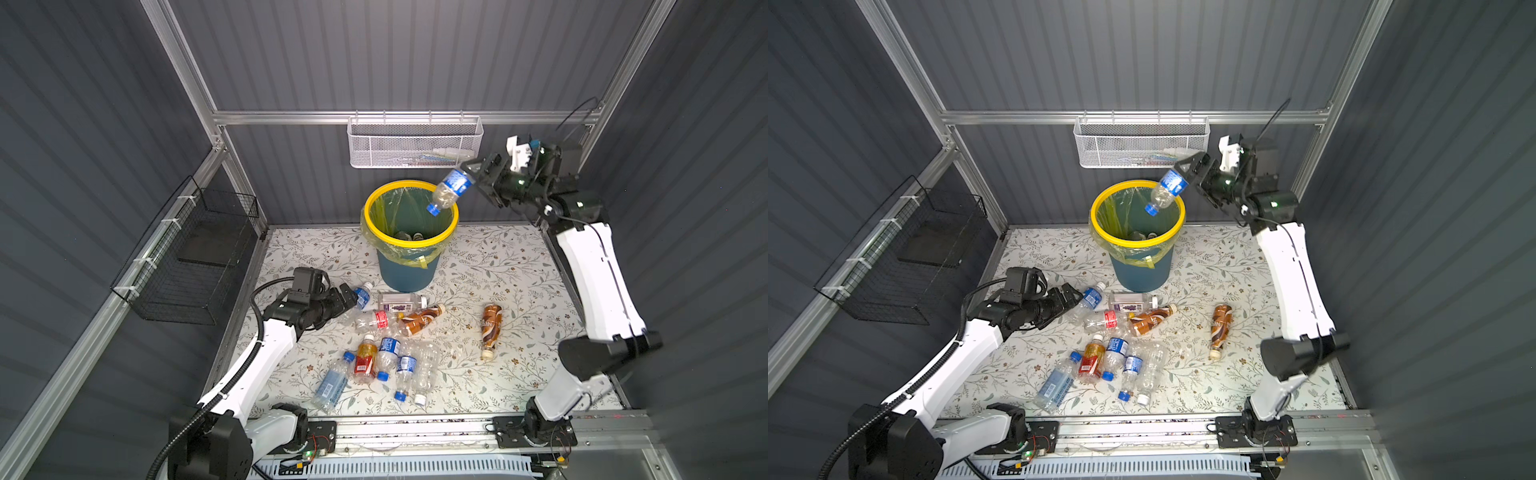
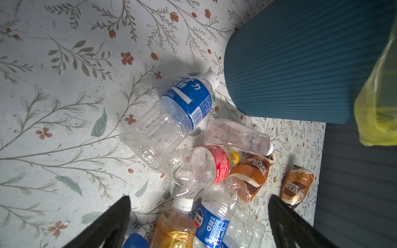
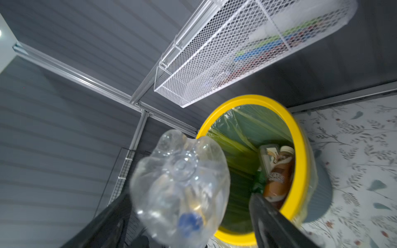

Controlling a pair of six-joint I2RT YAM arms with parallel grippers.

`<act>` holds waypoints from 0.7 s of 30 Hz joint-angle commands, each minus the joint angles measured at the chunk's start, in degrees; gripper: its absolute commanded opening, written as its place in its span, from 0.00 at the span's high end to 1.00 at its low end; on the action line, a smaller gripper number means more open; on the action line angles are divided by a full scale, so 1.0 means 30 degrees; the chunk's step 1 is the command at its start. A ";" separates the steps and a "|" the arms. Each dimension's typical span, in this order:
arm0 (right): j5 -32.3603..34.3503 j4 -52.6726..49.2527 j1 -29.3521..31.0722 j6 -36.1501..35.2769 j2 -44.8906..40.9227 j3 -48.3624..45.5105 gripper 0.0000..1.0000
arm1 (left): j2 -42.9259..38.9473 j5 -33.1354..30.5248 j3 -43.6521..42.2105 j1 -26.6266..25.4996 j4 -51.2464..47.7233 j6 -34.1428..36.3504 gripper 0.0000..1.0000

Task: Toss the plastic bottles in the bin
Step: 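Lift the water bottle over the bin and release it with the right gripper, then grasp a blue-cap water bottle with the left gripper while the right gripper hovers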

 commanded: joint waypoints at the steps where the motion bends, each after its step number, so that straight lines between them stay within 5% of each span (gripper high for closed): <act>1: 0.1045 -0.3167 0.0116 -0.0796 -0.1074 0.0093 0.04 | -0.0566 -0.0072 0.0520 0.0243 -0.0889 0.0138 0.00; 11: 0.3234 -0.1490 -0.2497 -0.1785 -1.1630 -1.7184 0.08 | -0.0573 -0.0082 -0.1013 0.0614 -0.0931 0.0646 0.00; 15: 0.3655 -0.1238 -0.3309 -0.2096 -1.3877 -2.3408 0.08 | -0.0454 -0.0239 -0.1526 0.0614 -0.0835 0.0744 0.00; 21: 0.3286 -0.0178 -0.3518 -0.2026 -1.4723 -2.8665 0.08 | -0.0632 -0.0421 -0.1903 0.0614 -0.1453 0.0868 0.00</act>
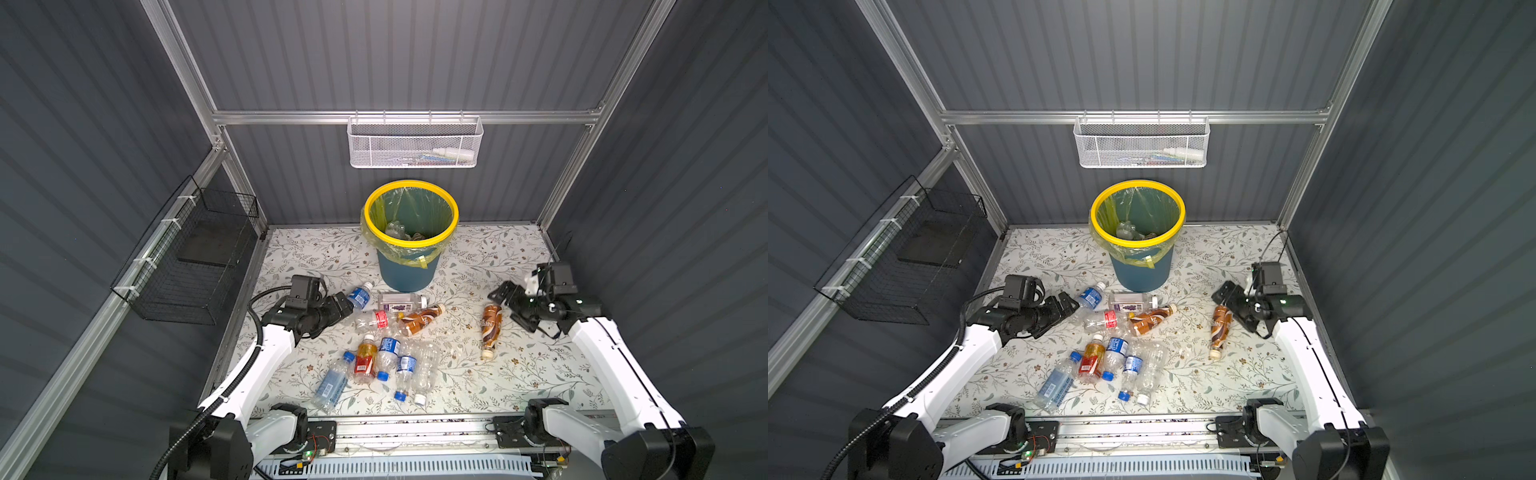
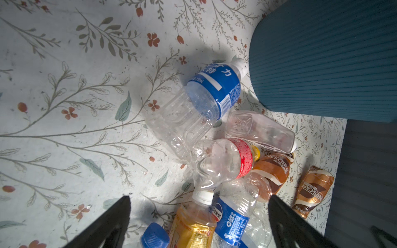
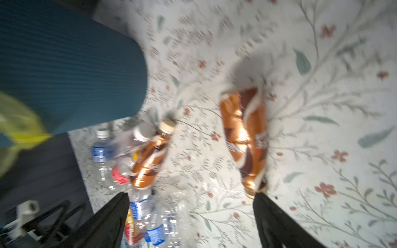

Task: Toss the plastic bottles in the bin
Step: 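Grasp a blue-cap water bottle with the left gripper while the right gripper hovers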

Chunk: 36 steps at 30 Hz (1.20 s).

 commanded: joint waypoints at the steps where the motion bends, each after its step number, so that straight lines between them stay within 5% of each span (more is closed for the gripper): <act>1: -0.0147 0.1011 -0.0037 -0.0099 -0.0659 -0.1321 0.09 | -0.0320 -0.0381 -0.0222 0.0118 -0.1115 0.0608 0.00; 9: -0.0450 0.1910 0.0200 0.0202 -0.0848 -0.2924 0.10 | -0.2313 -0.1575 -0.1435 -0.0414 -0.3479 -0.0515 0.03; 23: -0.0448 0.2726 0.0550 0.0338 -0.0611 -0.3608 0.10 | -0.3176 -0.5827 -0.2421 -0.6444 -0.8668 -0.5044 0.00; 36: -0.0437 0.2772 0.0550 0.0177 -0.0510 -0.3780 0.10 | -0.0889 -0.6749 -0.2763 -1.1141 -1.0023 -0.7268 0.02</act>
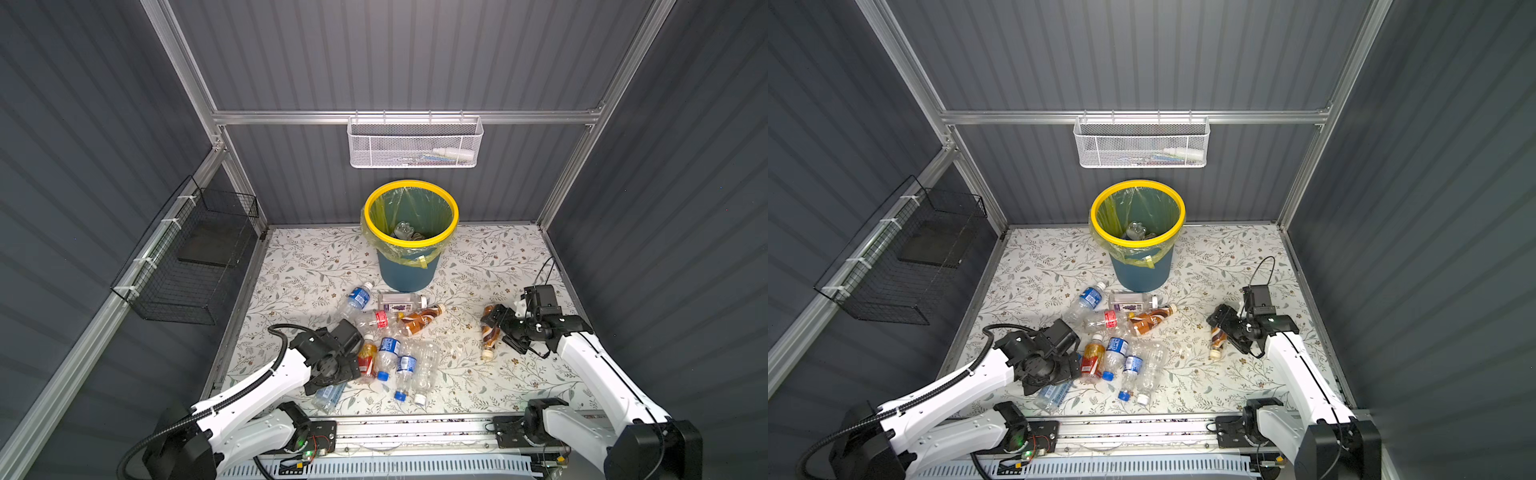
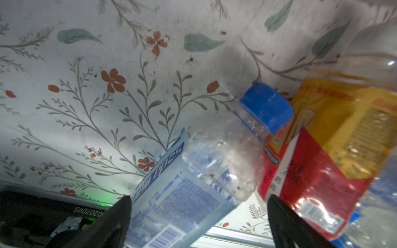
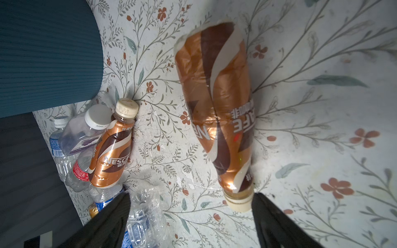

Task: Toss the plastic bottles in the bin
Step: 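Grasp a blue-cap water bottle with the left gripper while the right gripper hovers, then carry the blue-cap bottle over the bin and open the left gripper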

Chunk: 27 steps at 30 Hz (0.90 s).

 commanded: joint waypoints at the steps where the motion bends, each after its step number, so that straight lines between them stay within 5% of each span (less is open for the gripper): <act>1: -0.0065 0.0001 0.0091 -0.0086 0.0128 -0.0286 0.10 | 0.0320 -0.0657 -0.0271 -0.0423 -0.0970 -0.0923 0.02; 6: 0.0007 -0.0001 0.0069 -0.0094 0.0153 -0.0351 0.11 | 0.0820 -0.0304 -0.0832 -0.0478 -0.0274 -0.1039 0.10; 16: 0.0052 0.0002 0.0091 -0.0261 0.0358 -0.0275 0.14 | 0.1103 -0.1521 -0.0813 -0.0421 0.0838 -0.1606 0.46; 27: 0.0243 -0.0301 0.0091 -0.0407 0.0373 0.0051 0.15 | -0.0825 -0.0120 0.1210 0.3962 0.1292 0.0515 0.43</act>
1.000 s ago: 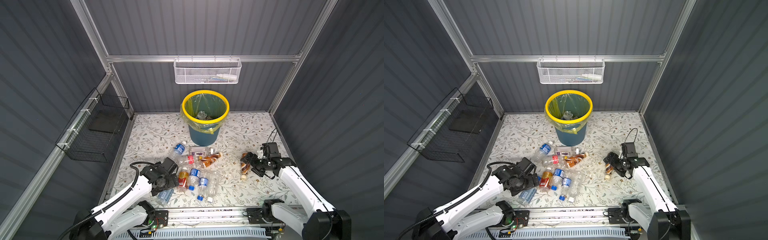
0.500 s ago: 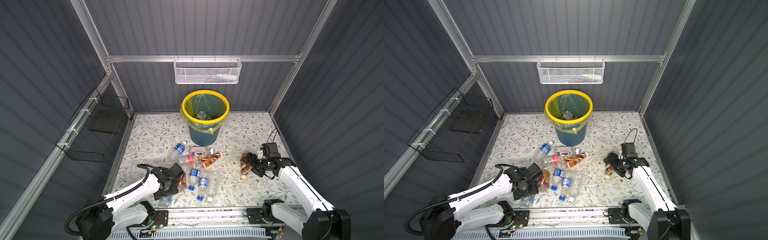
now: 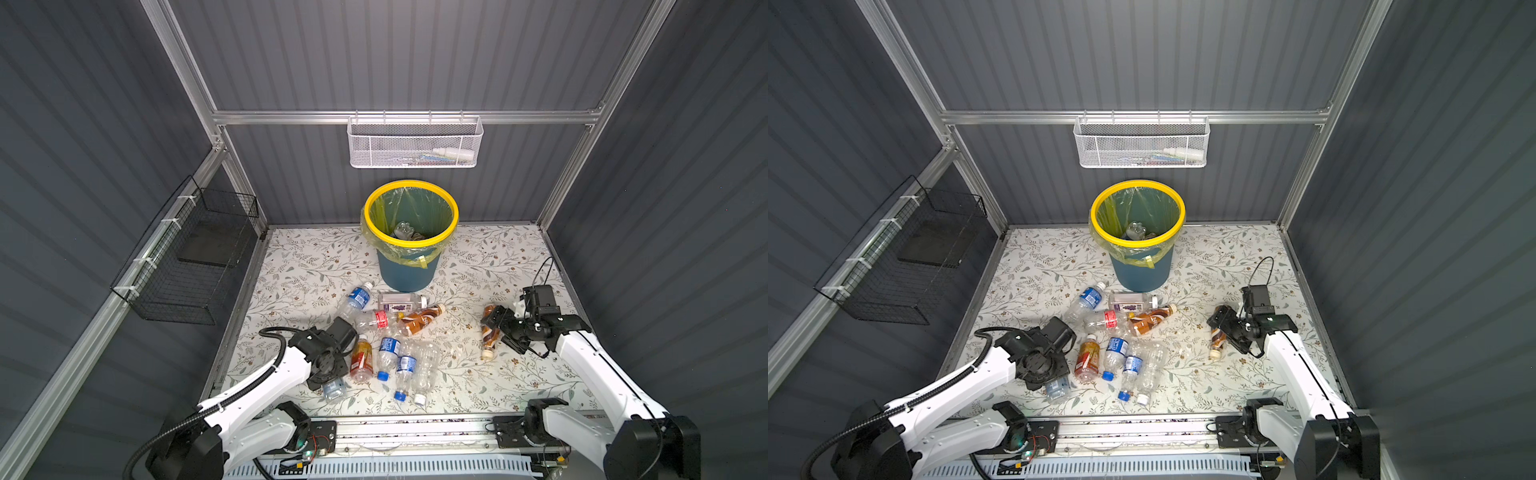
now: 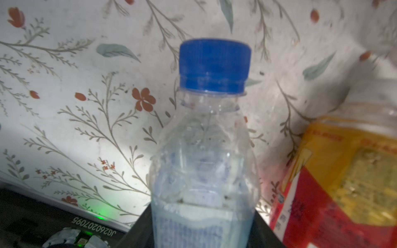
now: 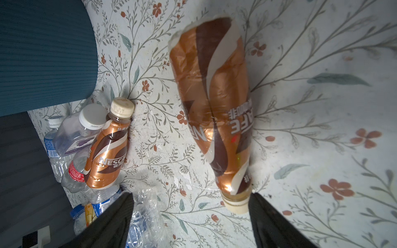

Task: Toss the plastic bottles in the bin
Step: 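Carry the blue-cap bottle over the bin and open the left gripper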

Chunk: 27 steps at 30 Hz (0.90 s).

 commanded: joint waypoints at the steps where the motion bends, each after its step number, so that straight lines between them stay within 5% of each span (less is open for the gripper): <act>1: 0.0263 -0.0396 0.0084 -0.0320 0.0054 0.0195 0.15 | -0.0178 0.0673 0.2267 0.0621 0.0155 0.1224 0.43; 7: 0.0430 -0.0760 0.0054 -0.0435 -0.0286 0.0456 0.15 | 0.2603 0.2538 0.8358 0.2064 0.2767 0.3084 0.42; 16: 0.0506 -0.1956 -0.0322 -0.0902 -0.0993 0.1754 0.15 | 1.3151 0.5517 2.7803 0.3308 0.6013 0.5176 0.35; 20: 0.0477 -0.2826 -0.0730 -0.1239 -0.1646 0.2252 0.12 | 1.7573 0.6177 3.5495 0.4362 0.3130 0.4899 0.01; 22: 0.0506 -0.3213 -0.1001 -0.1352 -0.2137 0.2296 0.10 | 1.6246 0.5783 3.4354 0.4731 0.3235 0.5174 0.00; 27: 0.0593 -0.3493 -0.1534 -0.1563 -0.2856 0.1865 0.09 | 0.9208 0.3490 2.5007 0.5939 0.4951 0.6089 0.00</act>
